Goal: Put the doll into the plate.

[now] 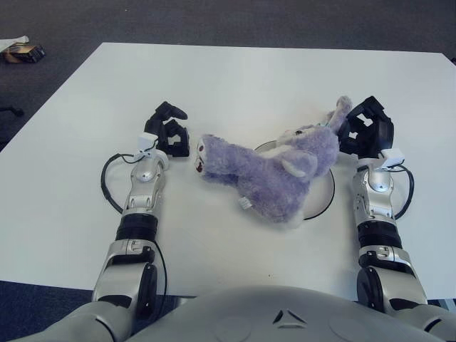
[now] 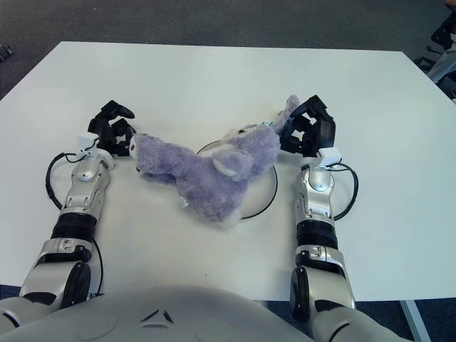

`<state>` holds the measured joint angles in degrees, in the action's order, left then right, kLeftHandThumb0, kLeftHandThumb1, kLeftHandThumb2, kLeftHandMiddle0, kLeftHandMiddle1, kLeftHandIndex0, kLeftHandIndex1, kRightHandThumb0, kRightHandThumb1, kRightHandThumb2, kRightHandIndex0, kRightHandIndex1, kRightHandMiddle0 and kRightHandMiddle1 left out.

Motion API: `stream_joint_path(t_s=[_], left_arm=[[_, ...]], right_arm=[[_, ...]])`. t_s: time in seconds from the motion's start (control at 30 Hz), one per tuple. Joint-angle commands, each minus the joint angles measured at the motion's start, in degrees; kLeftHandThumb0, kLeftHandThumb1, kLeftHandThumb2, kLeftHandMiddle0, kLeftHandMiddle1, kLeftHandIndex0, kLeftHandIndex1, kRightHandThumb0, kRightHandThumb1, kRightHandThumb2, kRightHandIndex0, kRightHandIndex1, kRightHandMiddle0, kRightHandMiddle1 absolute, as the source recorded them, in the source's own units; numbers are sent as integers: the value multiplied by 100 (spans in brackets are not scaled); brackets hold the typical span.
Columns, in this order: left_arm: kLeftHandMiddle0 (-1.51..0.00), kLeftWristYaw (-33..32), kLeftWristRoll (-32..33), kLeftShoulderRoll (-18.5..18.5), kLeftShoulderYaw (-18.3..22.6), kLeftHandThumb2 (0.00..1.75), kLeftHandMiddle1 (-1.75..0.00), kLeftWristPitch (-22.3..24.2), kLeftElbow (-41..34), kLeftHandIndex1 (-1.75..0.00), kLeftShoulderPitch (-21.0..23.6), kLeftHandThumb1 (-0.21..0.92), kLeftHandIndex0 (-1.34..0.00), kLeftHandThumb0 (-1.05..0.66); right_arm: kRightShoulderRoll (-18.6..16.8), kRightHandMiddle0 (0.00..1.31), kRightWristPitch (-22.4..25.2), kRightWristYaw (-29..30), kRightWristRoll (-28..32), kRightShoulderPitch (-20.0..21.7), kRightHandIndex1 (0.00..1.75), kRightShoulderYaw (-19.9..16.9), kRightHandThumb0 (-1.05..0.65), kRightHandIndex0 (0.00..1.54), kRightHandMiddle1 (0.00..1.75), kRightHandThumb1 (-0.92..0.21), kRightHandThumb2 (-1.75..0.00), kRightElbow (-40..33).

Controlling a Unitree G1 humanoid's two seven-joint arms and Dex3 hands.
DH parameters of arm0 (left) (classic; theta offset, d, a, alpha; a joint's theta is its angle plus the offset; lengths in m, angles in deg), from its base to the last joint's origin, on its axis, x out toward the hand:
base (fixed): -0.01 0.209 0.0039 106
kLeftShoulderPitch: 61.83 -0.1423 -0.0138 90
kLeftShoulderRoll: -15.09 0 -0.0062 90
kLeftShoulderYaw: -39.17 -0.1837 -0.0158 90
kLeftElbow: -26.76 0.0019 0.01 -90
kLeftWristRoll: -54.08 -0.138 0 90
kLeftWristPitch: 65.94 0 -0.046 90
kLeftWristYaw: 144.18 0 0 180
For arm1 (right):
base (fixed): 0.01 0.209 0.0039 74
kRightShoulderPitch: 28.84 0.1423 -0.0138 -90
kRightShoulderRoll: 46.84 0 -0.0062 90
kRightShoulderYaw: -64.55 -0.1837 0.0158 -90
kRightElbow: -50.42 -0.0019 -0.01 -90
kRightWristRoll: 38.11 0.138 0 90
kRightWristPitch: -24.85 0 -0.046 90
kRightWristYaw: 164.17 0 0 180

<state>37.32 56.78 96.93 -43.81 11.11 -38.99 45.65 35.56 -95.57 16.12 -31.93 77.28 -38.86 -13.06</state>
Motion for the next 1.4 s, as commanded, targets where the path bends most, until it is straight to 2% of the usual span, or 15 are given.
stream_joint_path(t_s=[0.0, 1.1, 1.37], left_arm=[[-83, 87, -25, -55, -78, 161, -175, 185, 179, -170, -272, 6, -57, -1], [-81, 106, -42, -67, -101, 158, -175, 70, 165, -173, -310, 10, -53, -1], [-81, 144, -19, -68, -102, 158, -175, 16, 172, -172, -318, 10, -54, -1]], right_arm=[[-272, 56, -98, -48, 2, -435, 175, 85, -46, 113, 175, -38, -124, 403], [-178, 54, 69, 64, -143, -404, 175, 128, -45, 114, 175, -41, -120, 524], [-182, 54, 368, 69, -100, -458, 175, 172, -45, 113, 175, -42, -119, 352]])
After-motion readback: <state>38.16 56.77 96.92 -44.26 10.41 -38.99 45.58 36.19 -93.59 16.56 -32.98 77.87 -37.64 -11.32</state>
